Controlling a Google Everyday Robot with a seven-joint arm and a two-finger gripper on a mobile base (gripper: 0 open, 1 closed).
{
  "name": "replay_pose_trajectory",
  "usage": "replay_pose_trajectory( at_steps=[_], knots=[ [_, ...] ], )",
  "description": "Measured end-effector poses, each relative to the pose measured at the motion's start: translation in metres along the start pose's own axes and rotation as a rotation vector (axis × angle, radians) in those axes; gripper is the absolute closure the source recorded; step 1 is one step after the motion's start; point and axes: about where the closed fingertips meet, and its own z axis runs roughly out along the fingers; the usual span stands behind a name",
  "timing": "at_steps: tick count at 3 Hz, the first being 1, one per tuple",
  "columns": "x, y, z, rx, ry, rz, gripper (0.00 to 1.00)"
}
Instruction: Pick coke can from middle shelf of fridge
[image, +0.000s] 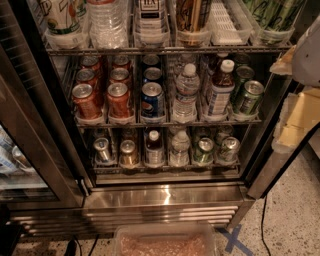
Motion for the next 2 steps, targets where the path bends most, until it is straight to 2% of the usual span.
replay_pose_trajectory(
  at_steps=[2],
  knots=[
    [-0.0098,0.0036,0.0048,0.002,-0.026,0.006,0.0]
  ],
)
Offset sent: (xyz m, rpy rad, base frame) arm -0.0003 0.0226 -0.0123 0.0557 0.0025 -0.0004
